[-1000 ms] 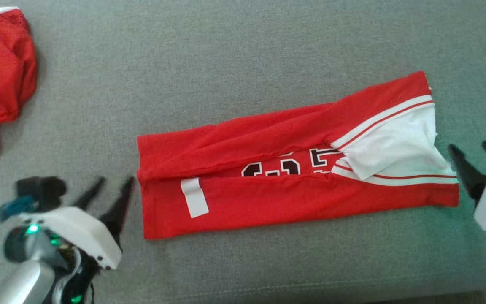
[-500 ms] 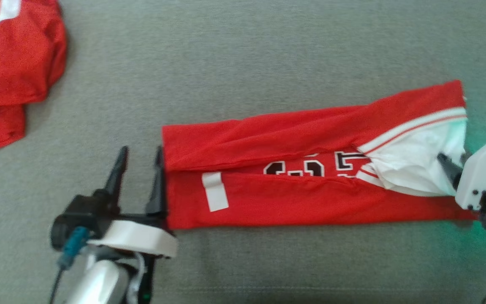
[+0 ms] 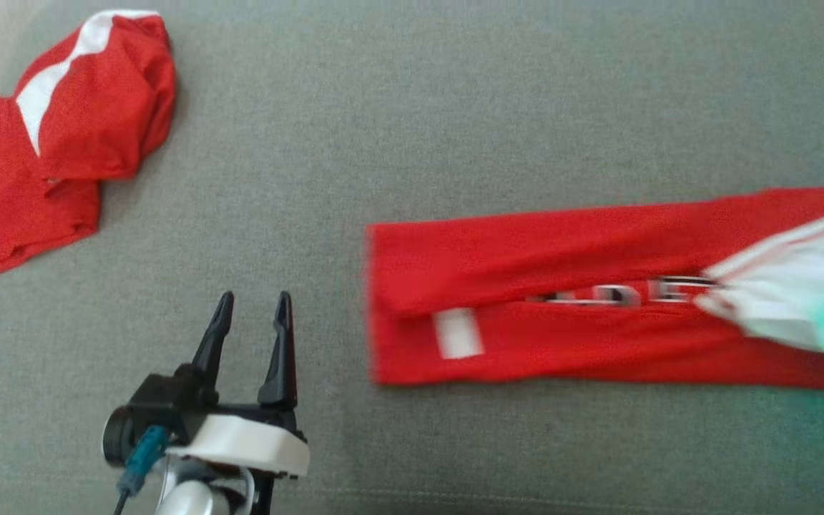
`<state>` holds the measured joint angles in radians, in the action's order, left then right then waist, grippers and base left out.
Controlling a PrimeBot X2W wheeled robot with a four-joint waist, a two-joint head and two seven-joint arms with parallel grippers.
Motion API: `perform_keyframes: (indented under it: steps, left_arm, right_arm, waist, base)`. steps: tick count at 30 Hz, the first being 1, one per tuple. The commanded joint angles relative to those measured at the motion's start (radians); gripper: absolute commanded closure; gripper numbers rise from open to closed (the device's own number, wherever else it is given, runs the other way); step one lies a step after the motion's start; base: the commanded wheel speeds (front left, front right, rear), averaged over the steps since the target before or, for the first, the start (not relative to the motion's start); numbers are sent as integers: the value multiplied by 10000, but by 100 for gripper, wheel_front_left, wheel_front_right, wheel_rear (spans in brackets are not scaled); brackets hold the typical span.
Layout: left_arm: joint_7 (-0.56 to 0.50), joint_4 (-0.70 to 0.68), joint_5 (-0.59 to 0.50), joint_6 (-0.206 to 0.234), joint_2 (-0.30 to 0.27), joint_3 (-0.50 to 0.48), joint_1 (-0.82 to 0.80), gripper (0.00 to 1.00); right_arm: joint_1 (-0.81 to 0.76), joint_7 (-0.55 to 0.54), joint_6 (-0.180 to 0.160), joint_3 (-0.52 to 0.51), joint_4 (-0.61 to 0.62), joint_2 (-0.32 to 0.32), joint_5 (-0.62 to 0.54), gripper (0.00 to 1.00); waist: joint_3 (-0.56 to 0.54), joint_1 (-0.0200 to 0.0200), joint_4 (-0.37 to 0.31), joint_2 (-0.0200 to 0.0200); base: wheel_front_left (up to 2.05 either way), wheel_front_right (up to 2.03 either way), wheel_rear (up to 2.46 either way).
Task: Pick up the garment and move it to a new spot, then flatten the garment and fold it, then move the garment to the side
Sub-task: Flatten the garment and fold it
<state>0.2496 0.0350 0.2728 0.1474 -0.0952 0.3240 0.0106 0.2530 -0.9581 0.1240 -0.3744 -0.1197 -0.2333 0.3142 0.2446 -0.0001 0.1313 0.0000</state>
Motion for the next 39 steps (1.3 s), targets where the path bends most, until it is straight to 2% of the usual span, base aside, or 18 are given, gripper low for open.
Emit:
perform_keyframes:
  steps: [1,6,8,10,14,15,17,21,24,28,33,39]
  left_arm:
    - [121,-220,-146,-99,78,-466,1,0]
    - [121,72,-350,-475,297,-637,252,0]
    - [121,183,-452,-591,346,-648,339,0]
    - [121,280,-538,-649,383,-686,434,0]
    - [121,299,-565,-630,421,-786,667,0]
    - [121,298,-600,-614,434,-791,763,0]
    - [121,294,-621,-618,441,-766,776,0]
    - [122,295,-539,-571,446,-648,725,0]
    - [122,312,-507,-542,447,-602,657,0]
    - [122,355,-494,-494,448,-583,622,0]
    - [122,445,-356,-393,448,-544,558,0]
    - [122,542,-178,-249,449,-293,498,0]
  right_arm:
    - [235,73,67,-449,351,-682,-149,100]
    - [419,-187,67,-1962,498,-1433,-553,100]
    - [540,-280,67,-2051,818,-1398,-383,100]
    - [688,-500,67,-1967,1206,-1070,88,100]
    - [525,-912,67,-1266,1978,-689,691,100]
    - [284,-1153,67,-511,2535,-366,957,100]
    - [23,-1295,67,380,2965,154,1053,100]
    - [-448,-1093,67,1983,3163,1234,987,100]
    - [-727,-399,67,2903,2710,1622,941,100]
    - [-742,859,67,3676,1648,1809,723,100]
    - [-347,2356,67,4405,98,1826,1339,100]
    - [327,3505,67,5086,-1334,1828,2029,100]
  waist:
    - [-196,1,8,0]
    - [-444,1,111,0]
    - [-576,1,146,0]
    - [-775,1,169,0]
    - [-1117,1,163,0]
    - [-1204,1,152,0]
    - [-1247,1,150,0]
    - [-1275,1,174,0]
    - [-1276,1,233,0]
    - [-1248,1,232,0]
    - [-1241,1,188,0]
    - [-1276,1,180,0]
  base:
    - [0,0,0]
    - [0,0,0]
    - [0,0,0]
    - [0,0,0]
    - [0,0,0]
    - [0,0,0]
    - [0,0,0]
    - [0,0,0]
    - [0,0,0]
    - [0,0,0]
    - [0,0,0]
    - [0,0,0]
